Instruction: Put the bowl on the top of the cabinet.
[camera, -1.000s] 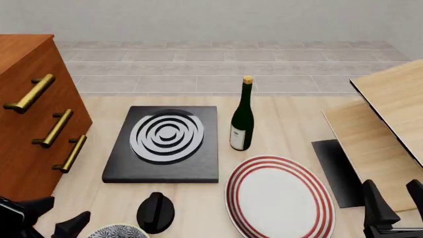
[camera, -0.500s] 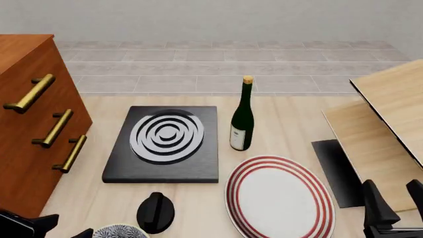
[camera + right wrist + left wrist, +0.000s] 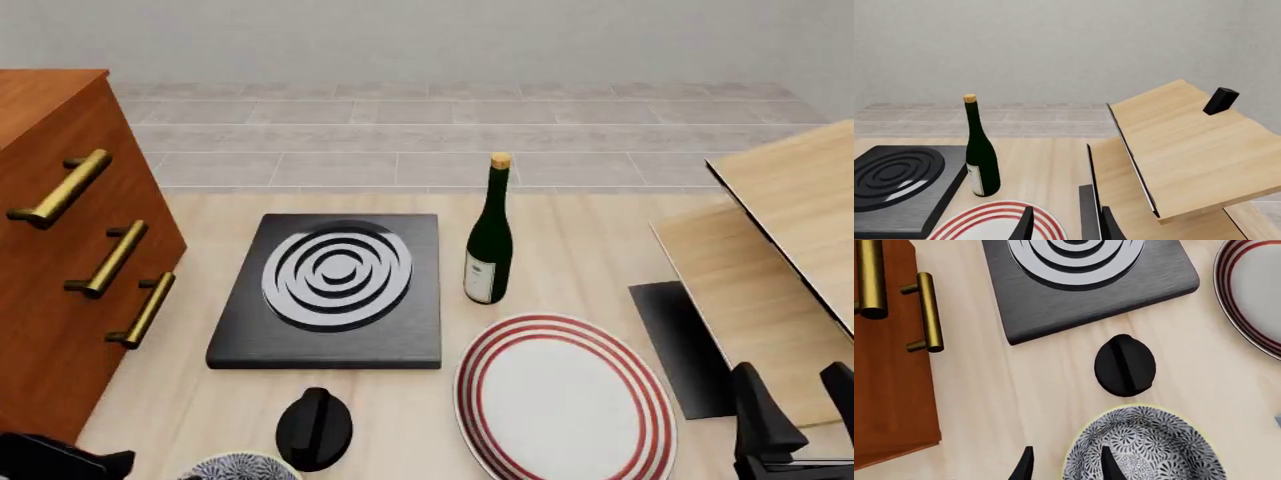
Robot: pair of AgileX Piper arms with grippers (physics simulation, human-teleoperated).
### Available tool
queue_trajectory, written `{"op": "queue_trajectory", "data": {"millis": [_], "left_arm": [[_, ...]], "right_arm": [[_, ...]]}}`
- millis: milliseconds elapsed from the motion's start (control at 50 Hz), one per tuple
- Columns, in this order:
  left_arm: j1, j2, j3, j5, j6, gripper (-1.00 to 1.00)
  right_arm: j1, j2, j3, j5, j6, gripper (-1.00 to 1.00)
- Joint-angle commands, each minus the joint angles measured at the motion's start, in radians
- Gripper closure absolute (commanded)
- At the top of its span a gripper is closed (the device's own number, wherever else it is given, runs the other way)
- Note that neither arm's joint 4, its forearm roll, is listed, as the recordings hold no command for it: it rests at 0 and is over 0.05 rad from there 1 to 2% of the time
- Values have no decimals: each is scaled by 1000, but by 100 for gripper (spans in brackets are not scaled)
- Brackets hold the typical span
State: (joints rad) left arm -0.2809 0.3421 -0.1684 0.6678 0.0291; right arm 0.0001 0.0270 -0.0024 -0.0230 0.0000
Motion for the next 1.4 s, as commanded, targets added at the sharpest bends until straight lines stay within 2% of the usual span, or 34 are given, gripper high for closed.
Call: {"op": "queue_trajectory", "data": {"millis": [20,300,700,880,1040,1200,1220,1240,1260,1300,1400], "left_arm": [[-4,36,50,-58,-24,-100],[-37,81,81,-106,-54,-100],[-80,183,133,-239,-101,-100],[-87,204,143,-265,-111,-100],[-104,270,165,-338,-129,-100],[-128,293,168,-359,-168,-100],[-98,313,168,-367,-131,-100],[-46,317,168,-367,-59,100],[-77,312,168,-363,-102,100],[-74,287,168,-348,-80,100],[-62,313,168,-369,-97,100]], "right_arm": [[0,0,0,0,0,-100],[0,0,0,0,0,-100],[0,0,0,0,0,-100],[0,0,0,0,0,-100],[0,0,0,0,0,-100],[0,0,0,0,0,-100],[0,0,0,0,0,-100],[0,0,0,0,0,-100],[0,0,0,0,0,-100],[0,0,0,0,0,-100],[0,0,0,0,0,-100]]}}
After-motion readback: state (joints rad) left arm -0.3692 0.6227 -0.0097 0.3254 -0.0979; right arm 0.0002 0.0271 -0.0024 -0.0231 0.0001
